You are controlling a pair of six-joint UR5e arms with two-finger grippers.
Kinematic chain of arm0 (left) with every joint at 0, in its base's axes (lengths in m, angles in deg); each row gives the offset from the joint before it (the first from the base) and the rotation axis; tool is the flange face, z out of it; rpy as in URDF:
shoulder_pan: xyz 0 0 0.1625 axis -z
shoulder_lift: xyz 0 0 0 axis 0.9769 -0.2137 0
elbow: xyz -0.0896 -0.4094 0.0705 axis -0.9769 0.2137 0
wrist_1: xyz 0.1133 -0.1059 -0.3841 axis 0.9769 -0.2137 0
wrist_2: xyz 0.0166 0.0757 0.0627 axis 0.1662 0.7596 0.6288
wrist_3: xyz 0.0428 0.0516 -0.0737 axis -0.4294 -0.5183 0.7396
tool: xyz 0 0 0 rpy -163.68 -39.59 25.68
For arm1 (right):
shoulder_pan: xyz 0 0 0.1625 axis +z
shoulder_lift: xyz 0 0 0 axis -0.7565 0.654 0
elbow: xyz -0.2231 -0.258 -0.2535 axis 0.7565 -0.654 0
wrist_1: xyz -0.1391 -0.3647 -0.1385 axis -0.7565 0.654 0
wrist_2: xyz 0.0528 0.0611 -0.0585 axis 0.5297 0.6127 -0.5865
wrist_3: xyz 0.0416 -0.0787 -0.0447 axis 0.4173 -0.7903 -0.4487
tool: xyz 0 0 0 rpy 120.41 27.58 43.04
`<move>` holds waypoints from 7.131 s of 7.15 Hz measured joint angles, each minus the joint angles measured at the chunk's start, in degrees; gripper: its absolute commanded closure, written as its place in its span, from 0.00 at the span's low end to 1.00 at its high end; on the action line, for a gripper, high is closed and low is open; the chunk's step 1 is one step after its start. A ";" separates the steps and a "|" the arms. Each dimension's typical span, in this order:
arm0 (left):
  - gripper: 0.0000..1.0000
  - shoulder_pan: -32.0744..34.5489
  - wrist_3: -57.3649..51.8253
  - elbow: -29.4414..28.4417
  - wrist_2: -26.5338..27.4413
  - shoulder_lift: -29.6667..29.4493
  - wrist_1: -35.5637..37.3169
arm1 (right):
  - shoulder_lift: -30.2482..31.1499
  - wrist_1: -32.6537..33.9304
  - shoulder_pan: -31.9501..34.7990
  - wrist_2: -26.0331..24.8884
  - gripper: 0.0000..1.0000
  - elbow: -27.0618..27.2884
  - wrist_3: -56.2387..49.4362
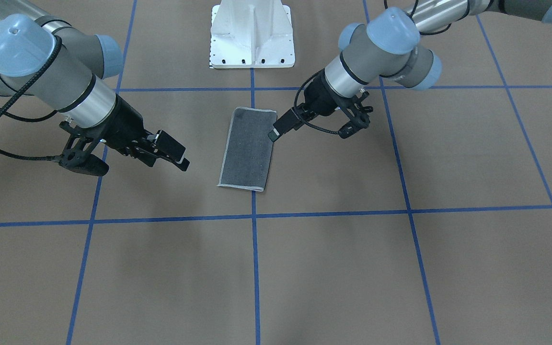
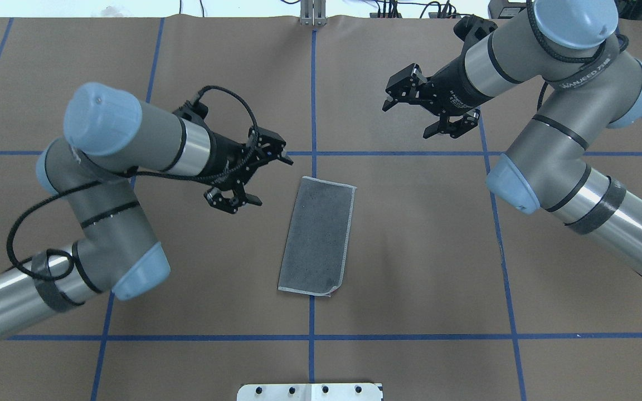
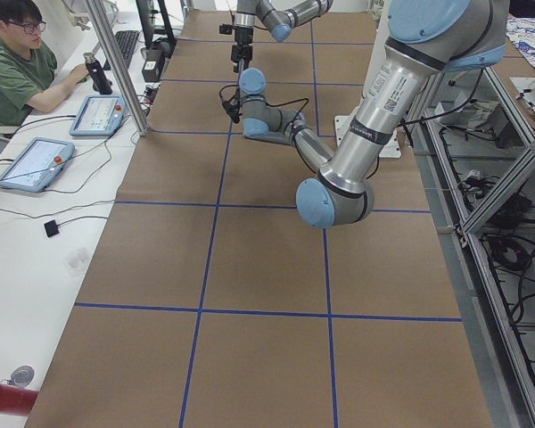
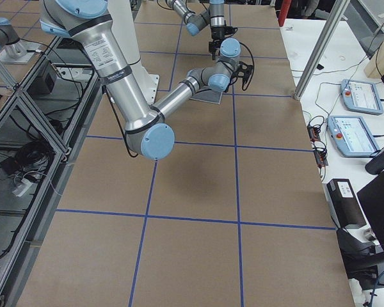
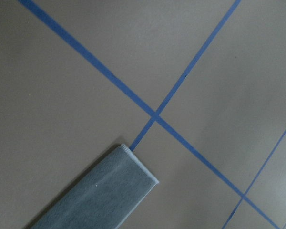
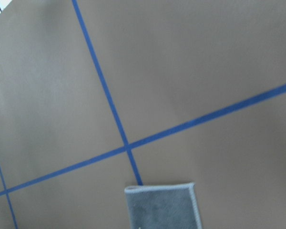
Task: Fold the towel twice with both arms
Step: 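Open and raise the right gripper while the left gripper approaches the towel, then grasp the towel end nearest the robot with the left gripper, then lift the towel end and fold it toward the far end with the left gripper, then hold the folded towel end down with the left gripper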
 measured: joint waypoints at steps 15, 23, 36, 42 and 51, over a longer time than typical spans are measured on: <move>0.34 -16.48 -0.21 -1.98 14.91 3.37 4.61 | 0.08 -0.28 1.05 -0.14 0.00 -1.79 -1.75; 0.94 -16.32 -0.36 -2.08 14.91 2.08 4.61 | 0.34 -0.28 1.07 0.01 0.00 -2.83 -1.84; 1.00 -8.87 2.32 -6.89 14.65 -8.24 9.29 | 1.46 -0.36 1.07 0.11 0.00 -3.16 -2.30; 1.00 -5.66 6.13 -14.73 14.88 -13.24 8.25 | 1.33 -0.44 1.07 -0.03 0.00 -3.95 -2.37; 1.00 -4.46 7.43 -21.03 15.53 -16.50 7.34 | 1.31 -0.45 1.07 -0.08 0.00 -4.19 -2.36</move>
